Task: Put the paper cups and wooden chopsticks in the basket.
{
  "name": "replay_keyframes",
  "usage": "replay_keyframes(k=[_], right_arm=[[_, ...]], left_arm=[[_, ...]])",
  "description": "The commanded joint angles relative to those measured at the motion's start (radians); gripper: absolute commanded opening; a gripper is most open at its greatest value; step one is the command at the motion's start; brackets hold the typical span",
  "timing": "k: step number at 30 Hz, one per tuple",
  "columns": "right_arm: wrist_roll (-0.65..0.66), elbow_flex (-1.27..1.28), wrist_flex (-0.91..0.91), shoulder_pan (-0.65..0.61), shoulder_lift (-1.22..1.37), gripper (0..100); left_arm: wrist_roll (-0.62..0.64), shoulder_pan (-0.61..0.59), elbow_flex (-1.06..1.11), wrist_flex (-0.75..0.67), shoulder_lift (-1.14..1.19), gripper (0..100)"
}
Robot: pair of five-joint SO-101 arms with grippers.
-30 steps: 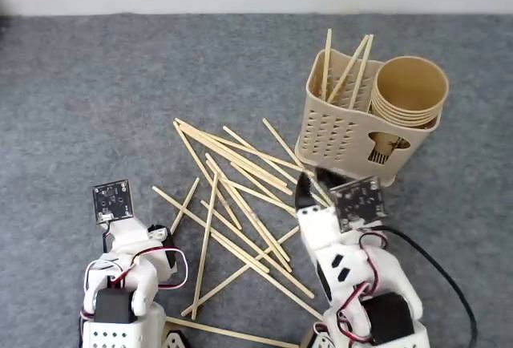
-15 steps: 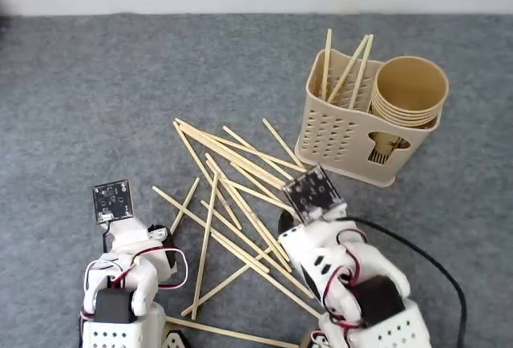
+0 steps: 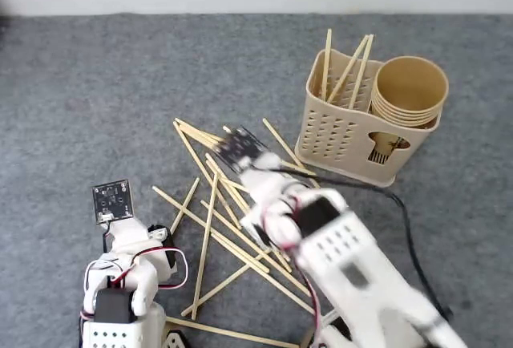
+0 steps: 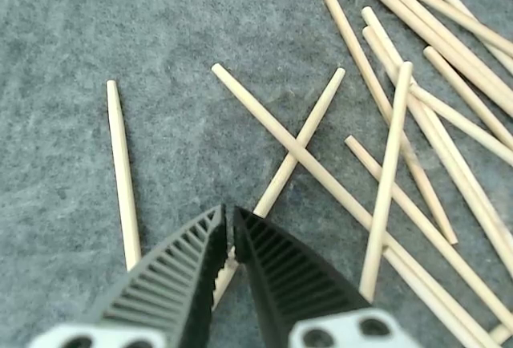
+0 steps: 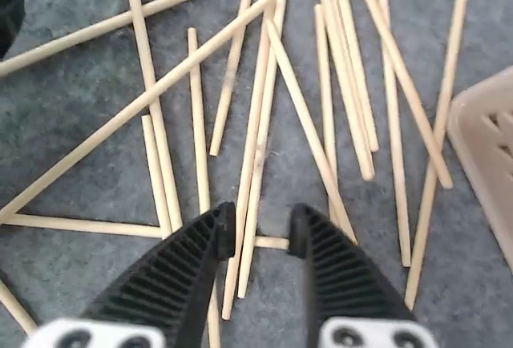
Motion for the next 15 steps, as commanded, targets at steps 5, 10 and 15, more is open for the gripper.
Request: replay_keyframes(k=[5,10,15], right_arm=[[-0.002,-0.267,-0.007,-0.005,0.403,17.4],[-0.002,-0.399,-0.007,-0.005,0.610,17.3],[0.005,-0.505,-0.007,-0.005,0.751,17.3]], left_arm=[[-0.005,0.002,-0.008,0.003,-0.012,1],[-0.005,0.002,-0.008,0.003,-0.012,1],[-0.005,0.002,-0.008,0.003,-0.012,1]])
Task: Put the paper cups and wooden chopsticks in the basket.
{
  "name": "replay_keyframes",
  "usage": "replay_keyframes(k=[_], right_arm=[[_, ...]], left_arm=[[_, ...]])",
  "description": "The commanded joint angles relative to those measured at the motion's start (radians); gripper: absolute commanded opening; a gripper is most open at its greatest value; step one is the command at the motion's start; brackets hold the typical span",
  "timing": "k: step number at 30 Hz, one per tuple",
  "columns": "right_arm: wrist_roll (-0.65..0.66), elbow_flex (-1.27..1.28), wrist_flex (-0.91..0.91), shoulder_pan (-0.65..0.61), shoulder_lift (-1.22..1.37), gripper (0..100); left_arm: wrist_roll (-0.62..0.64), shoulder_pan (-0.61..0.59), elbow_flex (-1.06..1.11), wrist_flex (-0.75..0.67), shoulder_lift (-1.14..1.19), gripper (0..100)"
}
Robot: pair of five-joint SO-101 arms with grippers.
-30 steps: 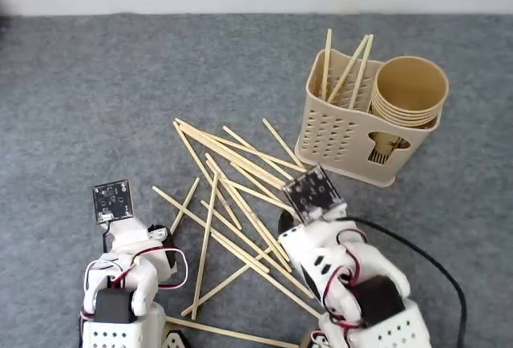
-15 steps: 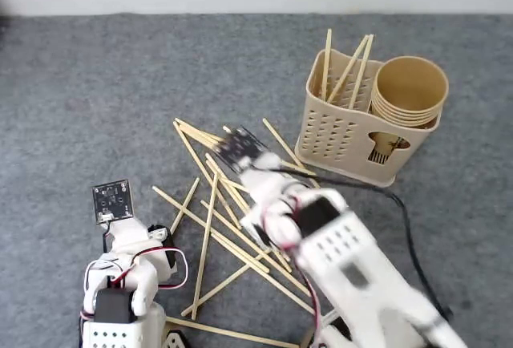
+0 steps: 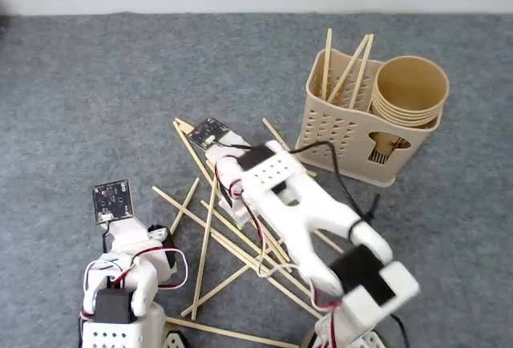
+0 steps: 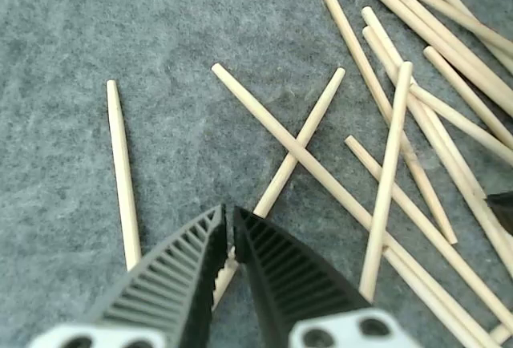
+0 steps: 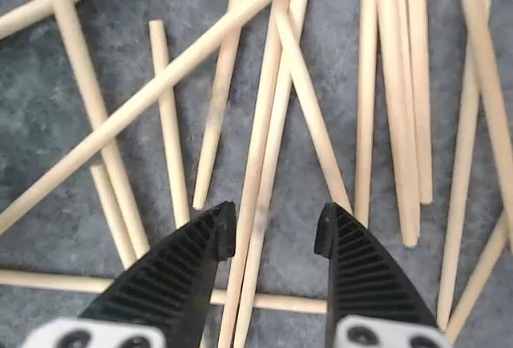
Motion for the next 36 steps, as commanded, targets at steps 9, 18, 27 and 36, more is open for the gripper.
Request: replay_keyframes(k=[9,18,27,36], right_arm=[[0.005,-0.189,-0.007,-0.004,0.185,17.2],[-0.002,-0.189,0.018,-0.061,0.200,17.2],[0.000,-0.189,0.048,-0.064,0.186,17.1],[-0.003,-0.184,0.001,-0.041,0.208,1.6]], left_arm=[[-0.005,0.002,-0.008,0.003,-0.012,1],[-0.005,0.002,-0.008,0.003,-0.012,1],[-0.005,0.002,-0.008,0.003,-0.012,1],[-0.005,0.002,-0.008,0.003,-0.012,1]])
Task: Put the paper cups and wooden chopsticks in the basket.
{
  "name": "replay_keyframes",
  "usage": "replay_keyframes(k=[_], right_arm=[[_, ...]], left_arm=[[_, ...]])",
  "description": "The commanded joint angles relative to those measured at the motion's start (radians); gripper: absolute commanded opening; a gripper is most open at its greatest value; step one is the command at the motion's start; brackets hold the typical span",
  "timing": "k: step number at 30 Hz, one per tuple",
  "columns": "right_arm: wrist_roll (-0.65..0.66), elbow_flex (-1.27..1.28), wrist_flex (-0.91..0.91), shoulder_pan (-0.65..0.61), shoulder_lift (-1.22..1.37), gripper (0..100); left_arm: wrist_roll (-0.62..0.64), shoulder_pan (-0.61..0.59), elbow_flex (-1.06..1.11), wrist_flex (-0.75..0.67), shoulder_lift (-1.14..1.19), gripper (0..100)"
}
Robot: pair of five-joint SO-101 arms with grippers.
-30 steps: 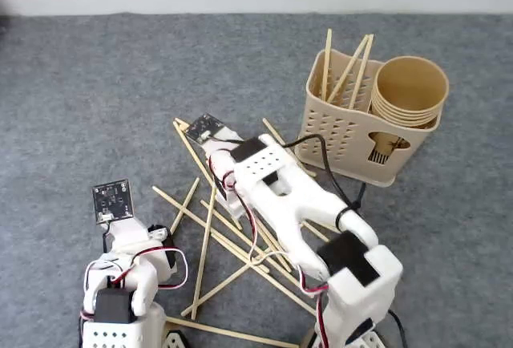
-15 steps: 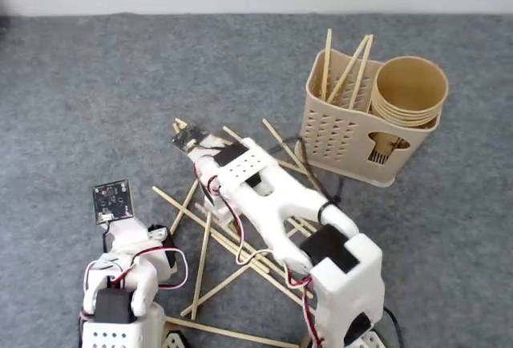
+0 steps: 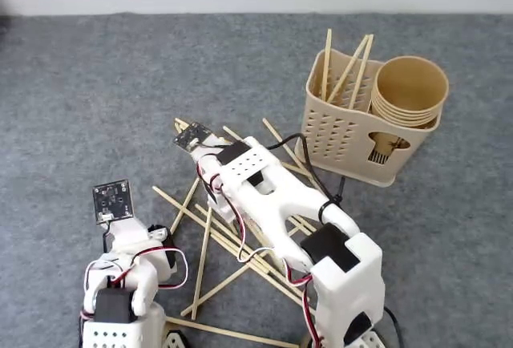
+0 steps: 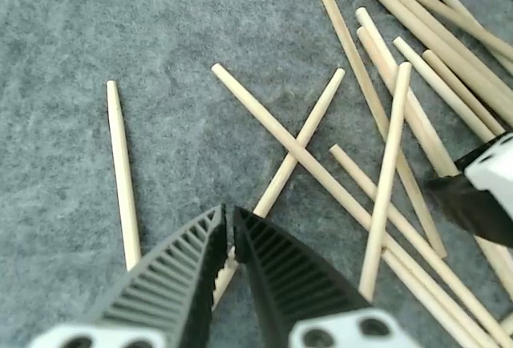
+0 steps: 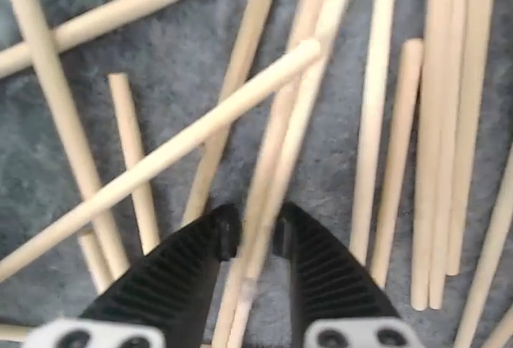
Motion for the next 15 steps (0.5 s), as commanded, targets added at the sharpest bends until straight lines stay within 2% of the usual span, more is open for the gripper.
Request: replay_keyframes(k=[1,15], right_arm=[[-0.003,-0.008,-0.004,0.010,-0.033,1.3],[0.008,-0.014,0.168,0.077,-0.415,0.9]], left_arm=[[-0.005,0.002,-0.008,0.003,-0.012,1],[-0.005,0.002,-0.008,0.003,-0.012,1]])
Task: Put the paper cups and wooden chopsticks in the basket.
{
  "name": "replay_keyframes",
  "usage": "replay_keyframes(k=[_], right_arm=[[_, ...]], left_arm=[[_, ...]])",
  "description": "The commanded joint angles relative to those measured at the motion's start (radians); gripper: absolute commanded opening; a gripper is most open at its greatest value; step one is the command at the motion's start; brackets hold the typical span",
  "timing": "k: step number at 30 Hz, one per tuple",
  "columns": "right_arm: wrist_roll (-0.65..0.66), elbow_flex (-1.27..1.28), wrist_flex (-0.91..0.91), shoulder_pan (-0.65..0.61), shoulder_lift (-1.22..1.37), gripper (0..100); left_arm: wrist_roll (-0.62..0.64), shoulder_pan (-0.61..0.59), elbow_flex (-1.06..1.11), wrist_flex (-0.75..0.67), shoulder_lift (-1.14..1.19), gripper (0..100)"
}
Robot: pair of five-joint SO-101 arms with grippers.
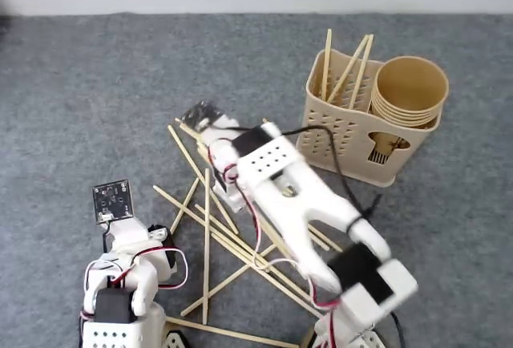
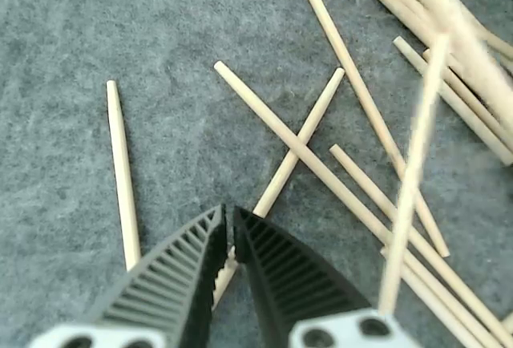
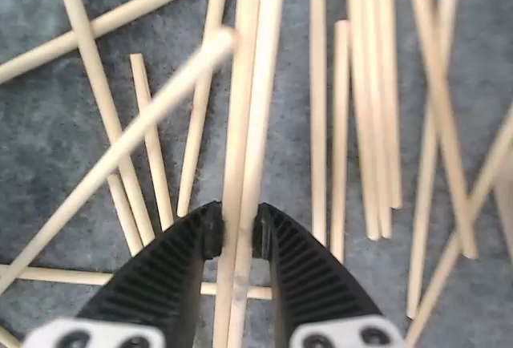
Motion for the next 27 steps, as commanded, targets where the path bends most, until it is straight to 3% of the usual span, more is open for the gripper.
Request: replay_keyframes(k=[1,10,17,27], right_arm=[[0.008,-0.017,0.021,0.033,-0.168,0.8],[0.063,-0.069,0.010,0.137,-0.374,0.8],[0.068,-0.315,-0.002,0.214,-0.401,0.8],[0.063,-0.427,-0.343,0.360,-0.401,0.8]], left_arm=[[-0.005,0.002,-0.008,0.003,-0.012,1],[-0.005,0.002,-0.008,0.003,-0.012,1],[-0.005,0.002,-0.008,0.003,-0.012,1],[-0.005,0.002,-0.008,0.003,-0.012,1]])
